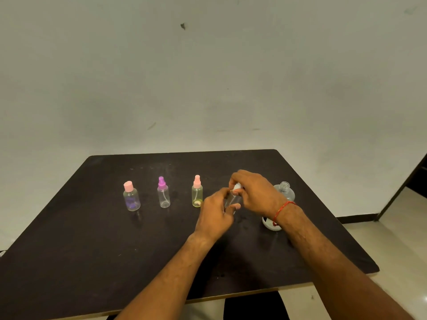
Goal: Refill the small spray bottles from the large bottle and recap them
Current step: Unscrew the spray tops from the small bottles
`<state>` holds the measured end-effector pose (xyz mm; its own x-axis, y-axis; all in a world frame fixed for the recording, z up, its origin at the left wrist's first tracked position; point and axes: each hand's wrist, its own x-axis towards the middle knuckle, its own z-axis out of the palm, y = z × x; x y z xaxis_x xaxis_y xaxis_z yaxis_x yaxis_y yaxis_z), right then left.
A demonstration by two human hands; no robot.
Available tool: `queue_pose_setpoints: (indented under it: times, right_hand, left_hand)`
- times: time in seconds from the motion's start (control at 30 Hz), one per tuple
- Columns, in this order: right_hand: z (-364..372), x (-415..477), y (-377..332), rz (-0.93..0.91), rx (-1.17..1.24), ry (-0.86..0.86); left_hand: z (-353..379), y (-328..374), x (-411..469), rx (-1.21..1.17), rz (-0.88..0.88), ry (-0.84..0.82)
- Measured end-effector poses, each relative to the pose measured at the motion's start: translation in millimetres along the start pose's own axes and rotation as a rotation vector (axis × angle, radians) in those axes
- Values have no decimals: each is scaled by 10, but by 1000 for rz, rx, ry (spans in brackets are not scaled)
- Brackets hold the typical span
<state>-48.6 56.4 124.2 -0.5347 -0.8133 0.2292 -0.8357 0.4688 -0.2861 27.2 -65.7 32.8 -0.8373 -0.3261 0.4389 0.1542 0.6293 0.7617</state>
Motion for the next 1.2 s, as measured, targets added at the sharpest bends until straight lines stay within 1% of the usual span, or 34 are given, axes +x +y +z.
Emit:
queue_pose_setpoints:
  times: [0.07, 0.13, 0.2, 0.27, 0.43, 0.63, 0.7, 0.77, 0.83, 0.9, 1.03, 1.13, 1.2]
  right_hand:
    - [9, -7, 16, 30, 48, -1]
    - [18, -4, 17, 117, 68, 59]
    - [24, 20, 25, 220, 1, 141]
    - [26, 55, 31, 271, -89, 137]
    - [-30, 73, 15, 234, -9, 75]
    - [-86, 66, 34, 121, 100, 28]
    - [-84, 63, 32, 155, 150, 50]
    - [-75, 76, 12, 240, 109, 87]
    - [-68, 106, -6, 278, 1, 93]
    - [-87, 124, -38, 262, -34, 63]
    - [-117, 96, -58, 142, 28, -16]
    - [-87, 66, -57, 103, 151, 25]
    - [-61, 72, -44, 146, 183, 102]
  left_hand:
    - [33, -4, -5, 0, 8, -1]
    - [69, -11, -14, -3, 25, 12]
    - [83, -7, -14, -6, 25, 39]
    - [79, 1, -2, 11, 23, 54]
    - [56, 11, 12, 3, 11, 39]
    - [36, 21, 49, 8, -2, 36]
    - [42, 16, 43, -2, 9, 45]
    - [60, 23, 39, -17, 17, 47]
    - [80, 34, 45, -9, 27, 53]
    - [95, 24, 50, -12, 23, 53]
    - [94, -5, 63, -26, 5, 43]
    - [92, -2, 76, -26, 11, 42]
    - [95, -3, 78, -49, 19, 50]
